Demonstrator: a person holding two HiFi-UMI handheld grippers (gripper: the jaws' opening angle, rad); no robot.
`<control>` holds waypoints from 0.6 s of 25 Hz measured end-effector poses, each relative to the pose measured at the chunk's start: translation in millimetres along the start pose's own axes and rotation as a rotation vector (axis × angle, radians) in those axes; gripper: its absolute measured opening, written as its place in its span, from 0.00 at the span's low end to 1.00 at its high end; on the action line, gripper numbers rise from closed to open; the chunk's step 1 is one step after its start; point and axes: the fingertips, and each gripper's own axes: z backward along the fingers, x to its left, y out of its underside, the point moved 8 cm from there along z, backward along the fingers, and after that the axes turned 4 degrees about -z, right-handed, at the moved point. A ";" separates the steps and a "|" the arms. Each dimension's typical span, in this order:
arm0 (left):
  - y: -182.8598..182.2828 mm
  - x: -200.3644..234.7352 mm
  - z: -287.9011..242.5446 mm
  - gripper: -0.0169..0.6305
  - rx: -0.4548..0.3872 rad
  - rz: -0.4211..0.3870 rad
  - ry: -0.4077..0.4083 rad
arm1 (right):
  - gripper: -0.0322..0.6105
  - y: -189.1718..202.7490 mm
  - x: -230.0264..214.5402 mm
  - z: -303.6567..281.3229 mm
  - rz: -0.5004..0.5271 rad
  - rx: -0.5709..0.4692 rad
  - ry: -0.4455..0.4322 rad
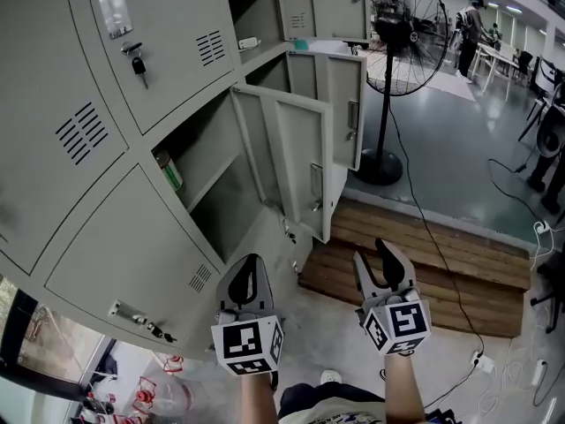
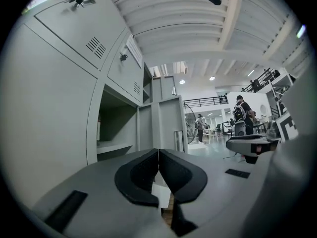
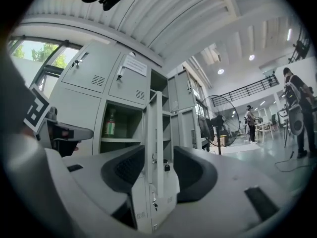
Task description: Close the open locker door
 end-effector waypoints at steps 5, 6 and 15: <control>3.5 -6.4 -15.1 0.04 0.019 -0.009 -0.015 | 0.33 8.1 -10.7 -19.7 -0.017 0.020 -0.038; 5.0 -6.6 -17.9 0.04 0.026 -0.009 -0.017 | 0.33 10.4 -11.5 -23.6 -0.021 0.026 -0.046; 15.2 1.2 -48.6 0.04 0.058 -0.012 -0.027 | 0.33 25.9 -13.3 -60.6 -0.015 0.068 -0.089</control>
